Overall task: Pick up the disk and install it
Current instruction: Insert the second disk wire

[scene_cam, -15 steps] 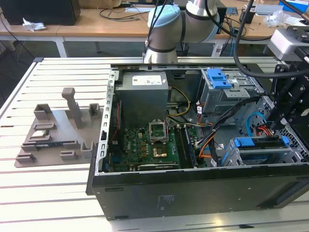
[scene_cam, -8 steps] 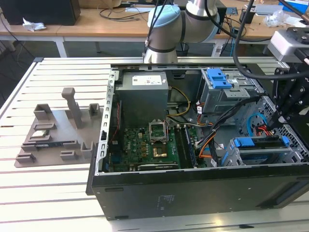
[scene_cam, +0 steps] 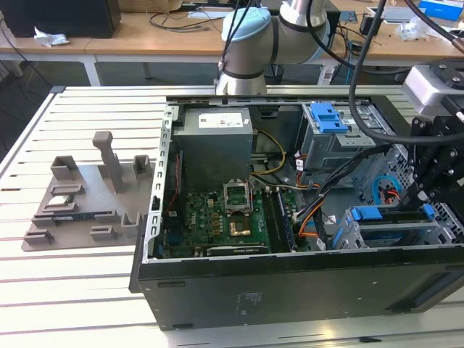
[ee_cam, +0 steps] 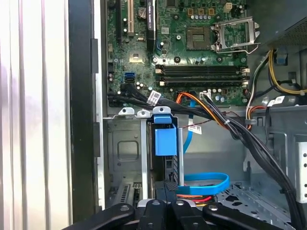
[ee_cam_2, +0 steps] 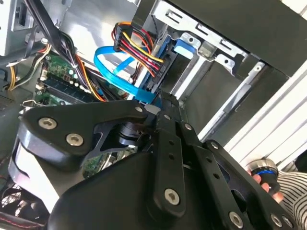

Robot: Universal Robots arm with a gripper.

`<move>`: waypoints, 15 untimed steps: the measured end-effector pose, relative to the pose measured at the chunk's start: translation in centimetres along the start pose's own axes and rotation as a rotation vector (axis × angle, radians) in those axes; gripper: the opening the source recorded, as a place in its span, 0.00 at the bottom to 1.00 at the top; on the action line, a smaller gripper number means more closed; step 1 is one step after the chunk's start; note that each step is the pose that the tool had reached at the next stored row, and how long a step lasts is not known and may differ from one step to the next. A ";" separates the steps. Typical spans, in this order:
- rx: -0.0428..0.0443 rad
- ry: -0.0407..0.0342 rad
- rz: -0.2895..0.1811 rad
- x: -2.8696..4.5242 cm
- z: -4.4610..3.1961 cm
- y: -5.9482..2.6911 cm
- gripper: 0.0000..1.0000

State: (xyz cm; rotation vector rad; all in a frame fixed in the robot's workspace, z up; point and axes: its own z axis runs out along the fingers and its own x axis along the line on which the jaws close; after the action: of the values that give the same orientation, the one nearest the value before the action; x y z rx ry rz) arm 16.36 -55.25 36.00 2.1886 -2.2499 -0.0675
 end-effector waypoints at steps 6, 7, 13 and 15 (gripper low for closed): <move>-0.0005 -0.0002 0.000 0.04 1.02 -0.02 0.10; -0.0004 -0.0006 0.000 0.03 1.09 -0.02 0.10; -0.0004 -0.0010 0.000 -0.62 1.43 -0.02 0.10; -0.0005 -0.0012 0.000 -0.77 1.53 -0.02 0.10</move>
State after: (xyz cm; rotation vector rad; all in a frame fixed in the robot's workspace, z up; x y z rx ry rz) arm 16.35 -54.43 34.50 2.1890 -2.2502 -0.0693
